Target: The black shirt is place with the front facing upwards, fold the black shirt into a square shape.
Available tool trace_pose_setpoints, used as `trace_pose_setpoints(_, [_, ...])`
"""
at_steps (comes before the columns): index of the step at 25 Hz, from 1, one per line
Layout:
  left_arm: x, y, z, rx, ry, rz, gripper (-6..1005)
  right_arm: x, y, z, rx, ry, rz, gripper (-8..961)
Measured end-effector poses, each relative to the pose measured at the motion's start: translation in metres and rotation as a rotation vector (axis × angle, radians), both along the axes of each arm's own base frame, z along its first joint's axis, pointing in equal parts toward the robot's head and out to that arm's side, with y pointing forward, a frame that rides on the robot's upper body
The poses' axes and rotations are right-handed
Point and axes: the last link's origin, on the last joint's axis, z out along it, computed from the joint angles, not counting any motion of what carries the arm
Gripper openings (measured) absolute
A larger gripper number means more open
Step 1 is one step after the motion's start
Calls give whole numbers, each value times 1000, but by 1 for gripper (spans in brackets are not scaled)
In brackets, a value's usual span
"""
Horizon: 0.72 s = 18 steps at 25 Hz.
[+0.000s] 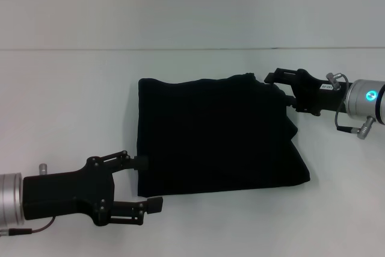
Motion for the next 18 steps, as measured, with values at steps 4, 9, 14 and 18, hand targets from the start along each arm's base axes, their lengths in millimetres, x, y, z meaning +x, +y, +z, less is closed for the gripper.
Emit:
trace_pose_setpoints(4, [0, 0, 0, 0, 0, 0, 952, -3, 2, 0, 5, -21, 34, 770])
trace_pose_setpoints(9, [0, 0, 1, 0, 0, -1, 952, -5, 4, 0, 8, -61, 73, 697])
trace_pose_setpoints(14, [0, 0, 1, -2, -1, -5, 952, -6, 7, 0, 22, -93, 95, 514])
trace_pose_setpoints(18, [1, 0, 2, -3, -2, -7, 952, -10, 10, 0, 27, -114, 113, 348])
